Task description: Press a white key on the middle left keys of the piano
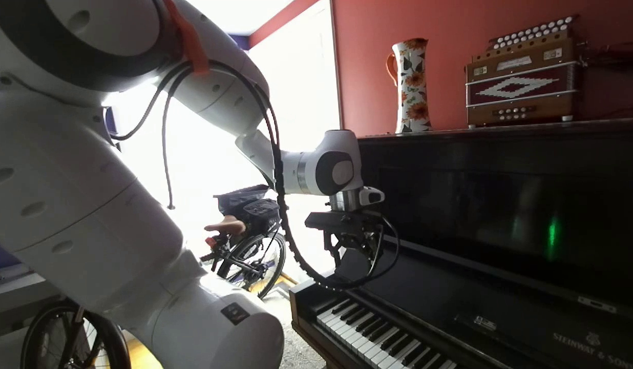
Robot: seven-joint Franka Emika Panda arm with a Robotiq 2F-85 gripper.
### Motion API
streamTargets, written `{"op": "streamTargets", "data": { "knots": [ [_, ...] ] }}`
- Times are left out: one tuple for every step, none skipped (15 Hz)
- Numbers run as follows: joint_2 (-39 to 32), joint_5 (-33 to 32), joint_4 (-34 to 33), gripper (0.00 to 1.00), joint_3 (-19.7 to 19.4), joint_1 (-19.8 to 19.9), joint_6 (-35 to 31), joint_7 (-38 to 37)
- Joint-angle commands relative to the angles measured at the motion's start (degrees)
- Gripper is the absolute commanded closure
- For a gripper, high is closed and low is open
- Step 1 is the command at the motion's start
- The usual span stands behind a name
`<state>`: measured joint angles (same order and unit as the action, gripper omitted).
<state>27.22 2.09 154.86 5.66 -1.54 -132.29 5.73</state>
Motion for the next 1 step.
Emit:
{"op": "streamTargets", "data": {
  "knots": [
    [0.09, -0.84, 0.03, 0.00, -1.26, -1.24, 0.11, -0.65]
  ]
}}
